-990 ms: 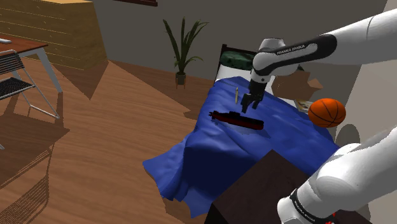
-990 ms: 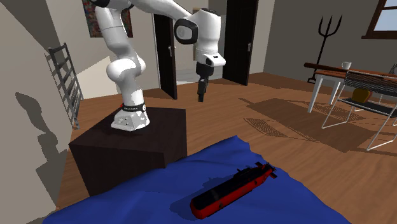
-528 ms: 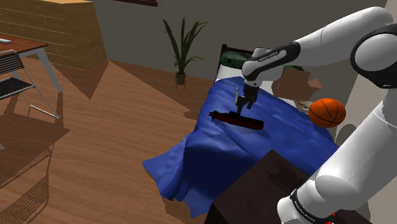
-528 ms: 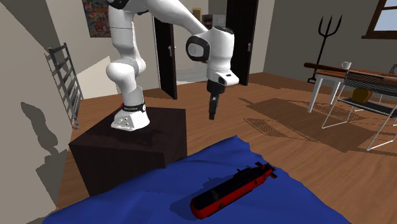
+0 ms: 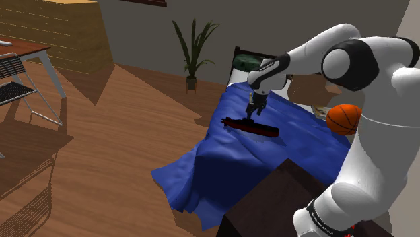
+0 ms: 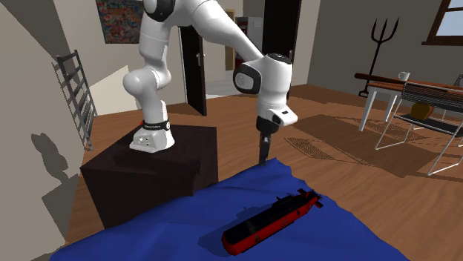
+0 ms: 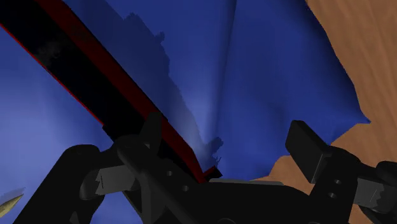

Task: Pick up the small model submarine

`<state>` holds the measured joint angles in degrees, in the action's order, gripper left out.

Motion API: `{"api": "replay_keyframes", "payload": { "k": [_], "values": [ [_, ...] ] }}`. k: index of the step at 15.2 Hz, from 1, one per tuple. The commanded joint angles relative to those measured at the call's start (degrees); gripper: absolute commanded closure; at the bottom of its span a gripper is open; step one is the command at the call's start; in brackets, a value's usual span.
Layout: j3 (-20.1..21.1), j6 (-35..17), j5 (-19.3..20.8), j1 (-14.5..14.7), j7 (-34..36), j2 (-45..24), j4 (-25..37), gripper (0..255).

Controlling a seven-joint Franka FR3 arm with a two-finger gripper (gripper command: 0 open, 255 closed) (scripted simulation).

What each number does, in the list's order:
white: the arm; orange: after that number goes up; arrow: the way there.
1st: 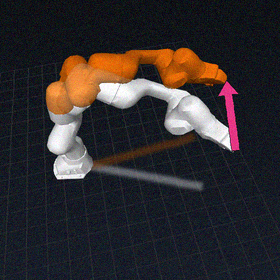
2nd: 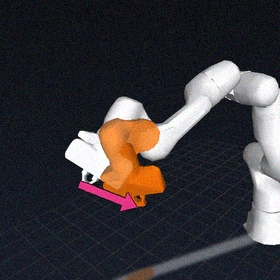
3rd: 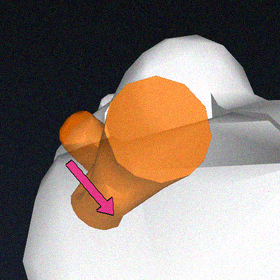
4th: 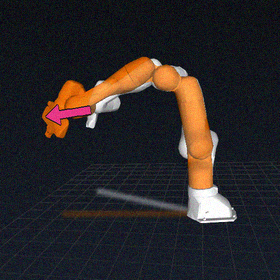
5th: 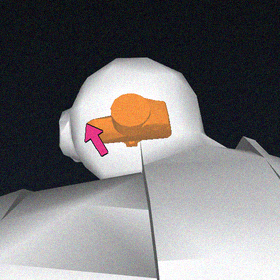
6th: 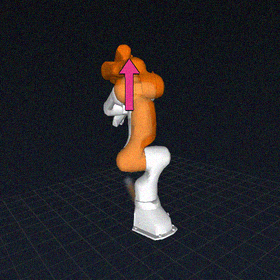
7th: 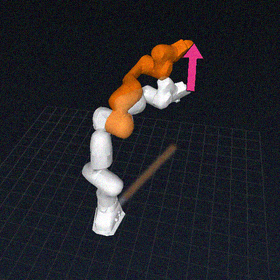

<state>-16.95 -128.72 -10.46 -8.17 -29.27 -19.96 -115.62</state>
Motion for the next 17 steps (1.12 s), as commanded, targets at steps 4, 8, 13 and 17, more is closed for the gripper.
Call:
{"api": "replay_keyframes", "payload": {
  "k": [4, 8, 13, 17],
  "values": [
    [0.87, -0.80, -2.57, -3.11, -2.78, -11.03, 10.45, 0],
    [1.67, 0.07, -3.80, -5.84, -4.00, -20.01, 20.67, 0],
    [2.38, 0.41, -4.48, -7.80, -4.47, -27.01, 28.37, 0],
    [2.83, -1.23, -4.94, -8.12, -4.70, -29.25, 28.97, 0]
  ]
}}
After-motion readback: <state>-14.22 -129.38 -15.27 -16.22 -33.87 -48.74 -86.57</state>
